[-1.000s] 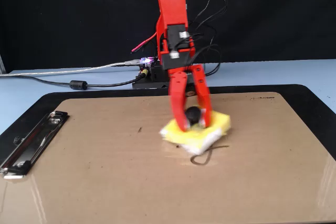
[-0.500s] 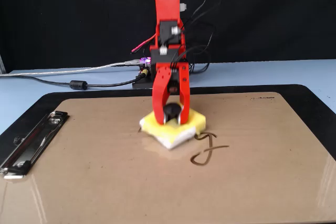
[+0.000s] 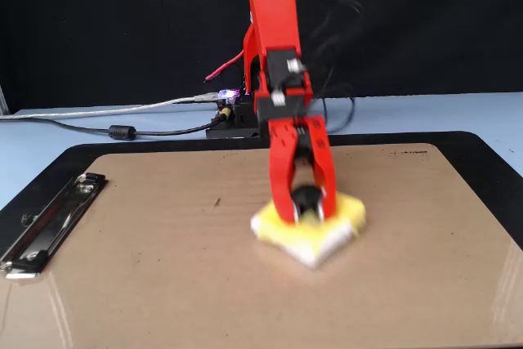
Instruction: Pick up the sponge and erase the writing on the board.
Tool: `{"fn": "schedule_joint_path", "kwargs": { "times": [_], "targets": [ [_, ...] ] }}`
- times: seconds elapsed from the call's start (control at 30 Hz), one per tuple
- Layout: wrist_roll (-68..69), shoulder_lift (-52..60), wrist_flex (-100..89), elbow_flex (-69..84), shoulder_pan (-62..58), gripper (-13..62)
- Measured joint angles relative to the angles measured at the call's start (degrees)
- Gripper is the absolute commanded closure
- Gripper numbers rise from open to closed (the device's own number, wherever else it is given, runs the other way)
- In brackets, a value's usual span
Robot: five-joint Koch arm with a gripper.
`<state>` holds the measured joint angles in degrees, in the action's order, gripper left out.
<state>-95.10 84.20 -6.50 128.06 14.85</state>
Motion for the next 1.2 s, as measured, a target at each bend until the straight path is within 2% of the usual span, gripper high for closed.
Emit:
{"fn": "schedule_joint_path", "kwargs": {
  "times": [0.1,0.17,0.2,0.37,0.4,0.47,0.63,0.7,0.77,0.83,0.93,1.0,1.1,1.2],
  "targets": [
    [0.0,10.6,1.9,8.8,0.1,57.4],
    [0.0,10.0,5.3,6.6,1.2,57.4],
    [0.0,8.8,6.2,4.7,1.4,57.4],
    [-0.1,-13.1,7.1,-22.1,2.5,57.4],
    [-0.1,-13.8,8.3,-23.9,2.5,57.4],
    [-0.1,-10.6,13.7,-23.4,2.8,57.4],
    [-0.8,15.1,26.4,0.1,4.2,57.4],
    [-1.8,18.9,28.7,1.9,5.9,57.4],
    [-3.2,16.7,27.7,1.1,7.2,57.4],
    [-4.2,7.6,25.0,-5.7,8.8,57.4],
    [-5.4,-9.9,19.2,-24.0,10.3,57.4],
    [-5.9,-14.3,17.1,-28.0,10.4,57.4],
    [-5.9,-7.8,15.6,-17.7,10.7,57.4],
    [-5.9,8.8,15.2,2.3,9.8,57.4]
  ]
}}
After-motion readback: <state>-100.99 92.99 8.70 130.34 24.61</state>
